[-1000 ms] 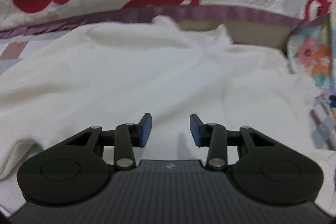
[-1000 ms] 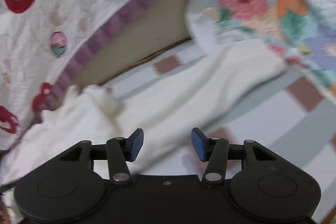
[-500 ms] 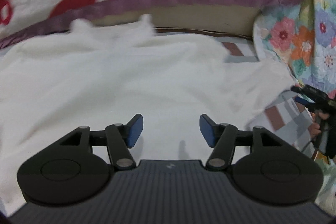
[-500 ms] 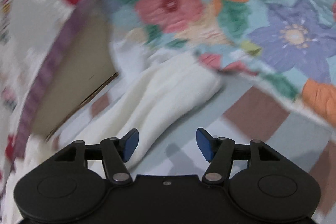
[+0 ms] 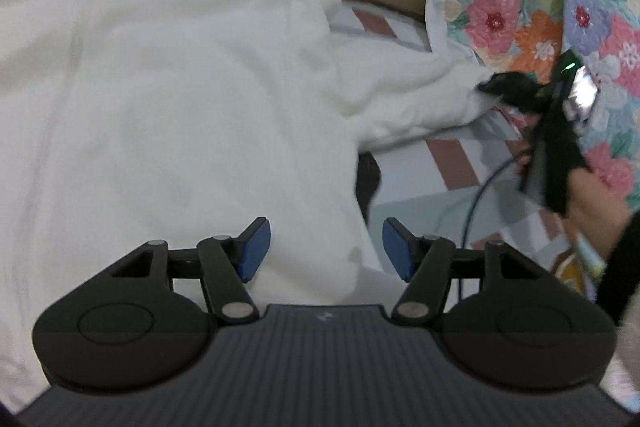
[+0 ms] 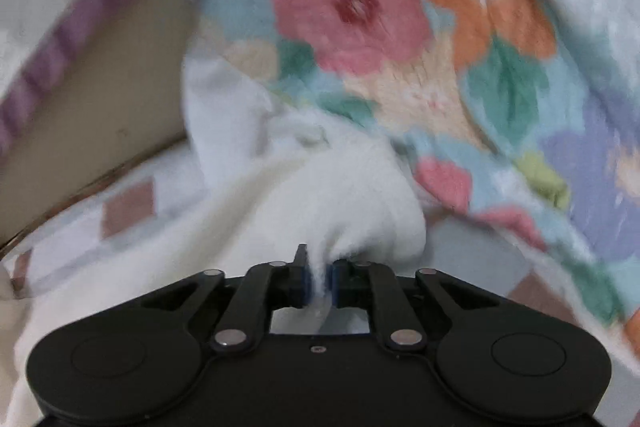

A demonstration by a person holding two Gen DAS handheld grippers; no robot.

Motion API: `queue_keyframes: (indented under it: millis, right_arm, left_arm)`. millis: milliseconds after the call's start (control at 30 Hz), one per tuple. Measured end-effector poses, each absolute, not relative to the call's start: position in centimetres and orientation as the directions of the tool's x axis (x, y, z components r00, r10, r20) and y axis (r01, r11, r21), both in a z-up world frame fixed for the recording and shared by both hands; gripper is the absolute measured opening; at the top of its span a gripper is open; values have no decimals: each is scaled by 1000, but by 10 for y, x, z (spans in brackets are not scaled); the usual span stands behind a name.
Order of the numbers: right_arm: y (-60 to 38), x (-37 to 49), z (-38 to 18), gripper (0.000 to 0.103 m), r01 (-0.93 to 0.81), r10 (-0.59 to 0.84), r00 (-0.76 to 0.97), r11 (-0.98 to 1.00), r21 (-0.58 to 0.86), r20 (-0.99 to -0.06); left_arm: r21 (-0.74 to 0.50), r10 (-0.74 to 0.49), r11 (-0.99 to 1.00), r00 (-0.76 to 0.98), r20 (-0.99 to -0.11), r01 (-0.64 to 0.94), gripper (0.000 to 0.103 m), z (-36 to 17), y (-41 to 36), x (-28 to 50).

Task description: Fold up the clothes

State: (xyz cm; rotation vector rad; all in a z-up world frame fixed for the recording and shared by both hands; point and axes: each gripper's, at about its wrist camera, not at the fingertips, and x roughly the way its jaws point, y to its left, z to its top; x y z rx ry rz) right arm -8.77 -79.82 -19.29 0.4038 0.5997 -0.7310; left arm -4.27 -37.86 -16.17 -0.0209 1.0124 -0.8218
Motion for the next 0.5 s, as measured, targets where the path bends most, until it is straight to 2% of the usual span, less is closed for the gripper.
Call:
queue_keyframes:
  millis: [133, 200, 267, 500]
  right_arm:
    - [-764, -110, -122, 10, 645, -597, 689, 763, -27, -412]
    - [-770, -144, -94, 9, 642, -588, 730, 765, 54, -349]
    - [-785, -165, -88, 9, 678, -627, 690, 735, 22, -362]
    - [-819, -160, -159, 10, 685, -644, 475, 698, -209, -599]
  left_arm:
    - [-365, -630, 700, 289, -721, 614, 61, -158, -376, -40]
    - [-389, -630, 704, 271, -728, 594, 62, -161, -373, -34]
    - [-422, -629, 710, 238, -740, 564, 62, -167, -370, -28]
    - [-441, -577, 736, 134, -806, 513, 62, -189, -373, -20]
